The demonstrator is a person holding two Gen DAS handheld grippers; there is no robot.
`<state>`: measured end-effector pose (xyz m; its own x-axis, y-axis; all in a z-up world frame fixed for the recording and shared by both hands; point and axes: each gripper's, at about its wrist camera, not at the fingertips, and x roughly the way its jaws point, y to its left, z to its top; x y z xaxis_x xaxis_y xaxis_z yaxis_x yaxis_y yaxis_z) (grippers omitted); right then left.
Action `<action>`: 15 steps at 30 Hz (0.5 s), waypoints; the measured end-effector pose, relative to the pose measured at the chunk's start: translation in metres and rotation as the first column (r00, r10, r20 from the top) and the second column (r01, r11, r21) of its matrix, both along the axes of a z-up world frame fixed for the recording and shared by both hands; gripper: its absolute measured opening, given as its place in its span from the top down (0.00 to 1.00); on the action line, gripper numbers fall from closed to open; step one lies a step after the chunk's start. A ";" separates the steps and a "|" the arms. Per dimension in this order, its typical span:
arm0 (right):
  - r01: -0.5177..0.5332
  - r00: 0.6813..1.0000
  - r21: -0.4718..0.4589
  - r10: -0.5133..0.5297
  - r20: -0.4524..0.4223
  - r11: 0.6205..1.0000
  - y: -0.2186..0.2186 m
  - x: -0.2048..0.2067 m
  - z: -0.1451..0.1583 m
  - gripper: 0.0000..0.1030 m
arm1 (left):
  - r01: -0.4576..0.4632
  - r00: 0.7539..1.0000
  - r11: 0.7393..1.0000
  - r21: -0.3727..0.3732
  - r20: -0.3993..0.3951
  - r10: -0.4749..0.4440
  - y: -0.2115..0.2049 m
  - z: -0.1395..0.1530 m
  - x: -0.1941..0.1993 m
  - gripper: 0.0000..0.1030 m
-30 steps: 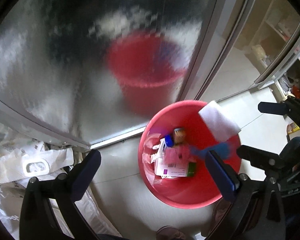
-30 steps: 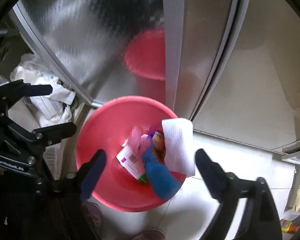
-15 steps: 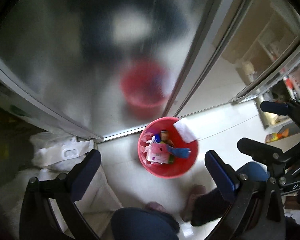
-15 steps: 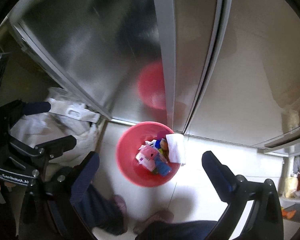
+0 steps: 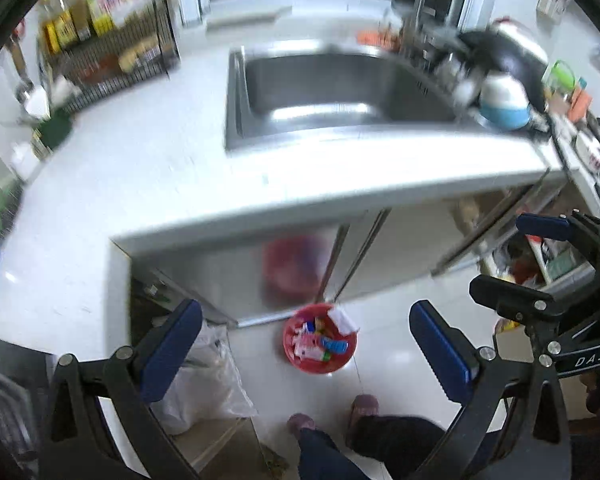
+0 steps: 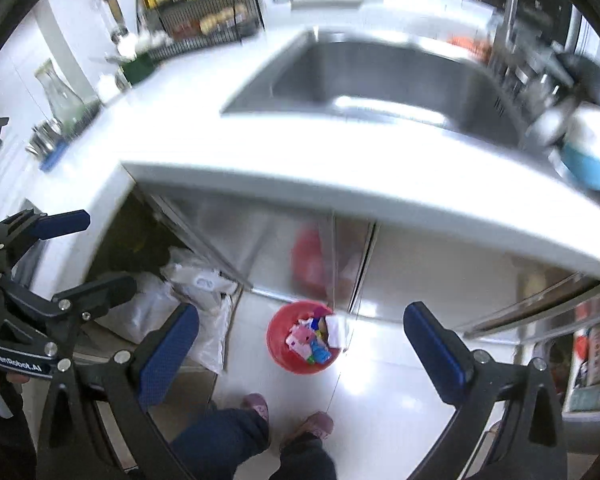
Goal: Collect trash
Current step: 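Raise both tools back up toward the counter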
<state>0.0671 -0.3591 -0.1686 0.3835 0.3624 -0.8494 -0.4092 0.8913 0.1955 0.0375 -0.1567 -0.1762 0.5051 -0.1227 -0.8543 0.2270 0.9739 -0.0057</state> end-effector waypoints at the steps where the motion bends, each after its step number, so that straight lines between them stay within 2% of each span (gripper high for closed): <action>1: 0.003 1.000 0.009 -0.004 0.019 1.000 -0.005 -0.003 0.020 0.01 | -0.005 1.000 1.000 -0.003 0.025 0.005 -0.001 0.017 -0.005 0.00; 7: 0.010 0.994 0.034 -0.014 0.109 0.999 -0.019 -0.020 0.090 0.01 | -0.044 0.994 0.997 -0.064 0.093 0.050 0.002 0.079 -0.024 0.00; 15: 0.056 0.980 0.053 -0.065 0.187 0.997 -0.020 -0.040 0.134 0.01 | 0.003 0.987 0.999 -0.041 0.162 0.004 0.004 0.121 -0.055 0.00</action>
